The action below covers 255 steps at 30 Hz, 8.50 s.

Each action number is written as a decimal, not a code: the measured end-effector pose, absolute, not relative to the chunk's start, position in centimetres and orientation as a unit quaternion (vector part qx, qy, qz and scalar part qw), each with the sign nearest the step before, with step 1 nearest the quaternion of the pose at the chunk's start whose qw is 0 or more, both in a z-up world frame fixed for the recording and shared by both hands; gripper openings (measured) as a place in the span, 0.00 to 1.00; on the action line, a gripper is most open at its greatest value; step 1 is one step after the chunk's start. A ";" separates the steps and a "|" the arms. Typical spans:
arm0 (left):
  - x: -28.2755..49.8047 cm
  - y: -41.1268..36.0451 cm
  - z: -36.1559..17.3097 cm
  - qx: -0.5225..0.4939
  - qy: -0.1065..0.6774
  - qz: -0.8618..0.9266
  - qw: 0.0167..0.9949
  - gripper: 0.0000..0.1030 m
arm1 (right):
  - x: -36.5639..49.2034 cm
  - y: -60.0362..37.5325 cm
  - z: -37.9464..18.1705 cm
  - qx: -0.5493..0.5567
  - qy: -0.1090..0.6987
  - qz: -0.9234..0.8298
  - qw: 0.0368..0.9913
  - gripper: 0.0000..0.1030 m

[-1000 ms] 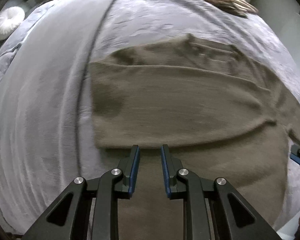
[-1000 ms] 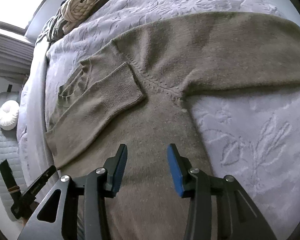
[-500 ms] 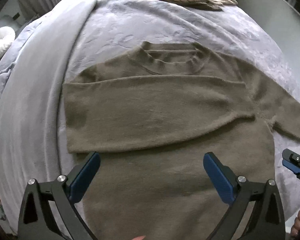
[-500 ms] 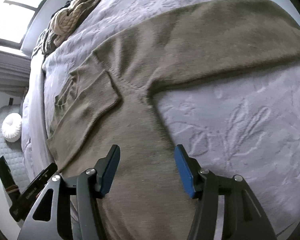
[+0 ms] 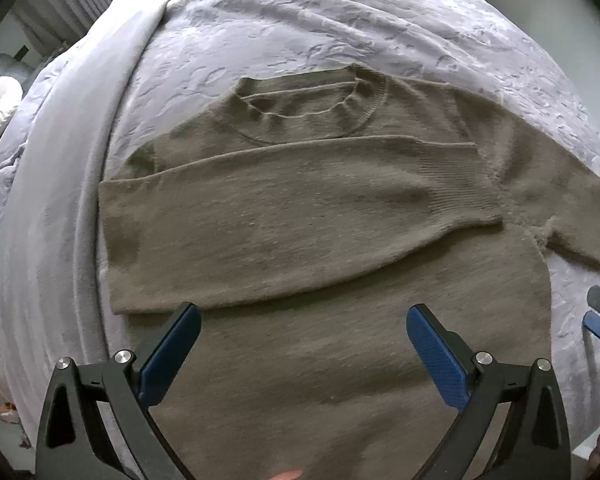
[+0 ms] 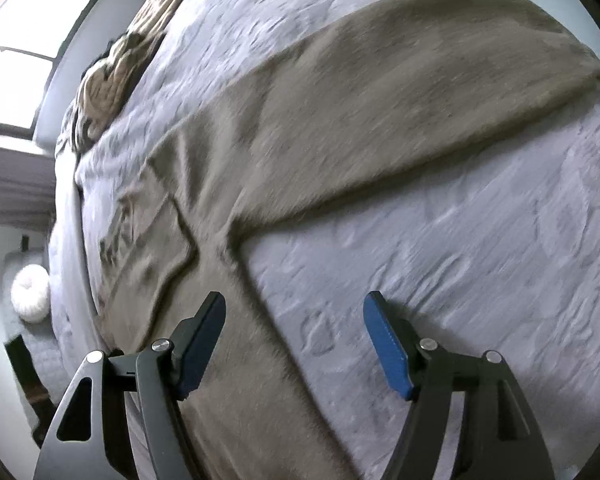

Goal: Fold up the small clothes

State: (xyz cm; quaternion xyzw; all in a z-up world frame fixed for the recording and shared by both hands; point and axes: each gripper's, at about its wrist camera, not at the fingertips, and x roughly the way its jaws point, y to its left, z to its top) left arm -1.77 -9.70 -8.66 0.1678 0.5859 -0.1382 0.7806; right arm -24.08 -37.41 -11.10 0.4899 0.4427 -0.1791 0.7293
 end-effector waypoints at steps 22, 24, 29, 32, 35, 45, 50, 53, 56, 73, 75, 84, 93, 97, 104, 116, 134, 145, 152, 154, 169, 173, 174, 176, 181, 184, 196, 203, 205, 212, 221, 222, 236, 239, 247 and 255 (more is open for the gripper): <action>-2.2 -14.4 -11.4 0.157 0.612 -0.172 0.756 1.00 | -30.9 -48.8 -13.3 0.654 0.215 -0.248 0.681 0.73; -2.1 -14.8 -11.7 0.150 0.615 -0.173 0.755 1.00 | -31.3 -49.7 -13.4 0.667 0.191 -0.254 0.674 0.73; -2.2 -15.5 -11.6 0.150 0.609 -0.185 0.757 1.00 | -31.9 -51.3 -14.1 0.708 0.138 -0.250 0.646 0.73; -2.4 -15.7 -11.5 0.152 0.605 -0.188 0.759 1.00 | -31.9 -51.8 -14.5 0.719 0.139 -0.242 0.636 0.71; -2.6 -15.7 -11.4 0.155 0.605 -0.181 0.760 1.00 | -31.2 -52.0 -14.7 0.719 0.155 -0.224 0.640 0.35; -2.2 -14.1 -11.4 0.158 0.600 -0.164 0.767 1.00 | -23.7 -49.5 -8.9 0.626 0.204 -0.135 0.741 0.07; -0.9 -12.9 -11.9 0.156 0.596 -0.152 0.773 1.00 | -16.9 -44.4 -5.1 0.536 0.259 -0.057 0.802 0.08; -0.1 -11.5 -12.4 0.147 0.595 -0.148 0.776 1.00 | -12.4 -39.3 -4.0 0.469 0.308 0.002 0.828 0.08; 0.6 -9.7 -12.1 0.134 0.582 -0.143 0.789 1.00 | -8.2 -33.2 -4.4 0.380 0.370 0.050 0.846 0.08; 3.7 -1.6 -13.6 0.100 0.575 -0.104 0.805 1.00 | -5.8 -27.1 -12.6 0.418 0.463 0.027 0.781 0.61; 4.3 -1.0 -13.7 0.097 0.574 -0.104 0.806 1.00 | -6.2 -28.5 -12.8 0.461 0.449 0.004 0.765 0.61; 6.7 1.8 -12.2 -0.006 0.564 -0.185 0.805 1.00 | -4.9 -27.6 -9.5 0.398 0.427 -0.030 0.811 0.07; 7.0 3.4 -13.8 -0.205 0.604 -0.290 0.713 1.00 | -0.7 -15.6 -9.9 0.155 0.534 0.101 0.825 0.11; 7.5 3.9 -14.9 -0.252 0.610 -0.306 0.686 1.00 | -1.9 -13.3 -10.4 0.103 0.549 0.118 0.821 0.38; 8.2 3.2 -15.5 -0.243 0.621 -0.312 0.677 1.00 | -5.9 -17.9 -10.1 0.201 0.546 0.091 0.808 0.48; 6.6 0.9 -14.5 -0.121 0.628 -0.310 0.703 0.12 | -16.2 -32.6 -14.4 0.525 0.452 -0.046 0.720 0.51; 4.2 3.2 -15.7 -0.107 0.611 -0.293 0.728 0.08 | -17.0 -34.1 -12.2 0.423 0.501 -0.081 0.751 0.20; 4.2 3.2 -15.6 -0.107 0.611 -0.287 0.730 0.08 | -11.4 -41.1 -12.1 0.426 0.450 -0.091 0.780 0.62; 3.7 3.6 -14.9 -0.104 0.605 -0.281 0.738 0.08 | -9.2 -38.4 -8.8 0.319 0.451 -0.093 0.829 0.08; 3.6 3.7 -14.7 -0.100 0.599 -0.277 0.745 0.08 | -8.5 -38.5 -9.3 0.299 0.466 -0.106 0.826 0.08; 2.2 6.9 -12.6 -0.028 0.587 -0.231 0.775 0.08 | -14.0 -36.7 -9.7 0.322 0.467 -0.169 0.806 0.21; 2.3 8.2 -10.9 -0.048 0.578 -0.219 0.785 0.08 | -15.1 -34.4 -8.7 0.310 0.467 -0.140 0.816 0.21; 2.4 8.1 -10.4 -0.049 0.573 -0.218 0.789 0.08 | -14.5 -33.6 -8.7 0.301 0.471 -0.126 0.820 0.21; 2.7 7.1 -9.9 -0.043 0.563 -0.229 0.793 0.08 | -13.6 -32.4 -8.8 0.280 0.479 -0.114 0.824 0.21; 3.4 3.4 -12.3 0.007 0.578 -0.218 0.786 0.08 | -12.0 -30.8 -11.8 0.250 0.526 -0.113 0.805 0.19; 3.2 4.2 -14.3 0.018 0.590 -0.196 0.783 0.08 | -12.9 -30.8 -12.3 0.258 0.523 -0.105 0.806 0.19; 2.7 6.4 -11.5 0.036 0.574 -0.148 0.805 0.08 | -13.6 -30.9 -10.5 0.290 0.512 -0.105 0.801 0.21; 2.7 6.3 -11.7 0.030 0.578 -0.136 0.804 0.91 | -13.0 -32.3 -9.3 0.298 0.488 -0.122 0.811 0.22; 2.6 6.4 -11.4 0.037 0.566 -0.108 0.816 0.99 | -12.4 -33.2 -9.0 0.300 0.478 -0.135 0.814 0.34; 3.0 5.5 -11.9 0.041 0.571 -0.113 0.812 0.99 | -10.2 -38.8 -9.3 0.335 0.440 -0.204 0.807 0.48; 3.6 4.9 -11.5 0.053 0.572 -0.109 0.811 0.99 | -5.7 -39.7 -11.1 0.279 0.486 -0.196 0.805 0.31; 3.4 4.9 -11.5 0.056 0.573 -0.108 0.810 0.99 | -5.3 -39.5 -11.2 0.259 0.491 -0.203 0.807 0.31; 3.4 4.4 -11.6 0.059 0.581 -0.099 0.806 0.99 | -9.8 -36.1 -7.6 0.290 0.457 -0.158 0.826 0.33; 3.5 5.0 -12.1 0.067 0.582 -0.084 0.806 0.99 | -11.0 -33.3 -9.5 0.268 0.500 -0.122 0.814 0.19; 3.5 8.6 -13.7 0.047 0.612 -0.051 0.788 0.99 | -12.7 -32.0 -10.8 0.271 0.529 -0.126 0.794 0.19; 1.7 9.0 -11.0 0.064 0.614 -0.055 0.785 0.99 | -14.3 -30.5 -9.1 0.314 0.536 -0.106 0.776 0.20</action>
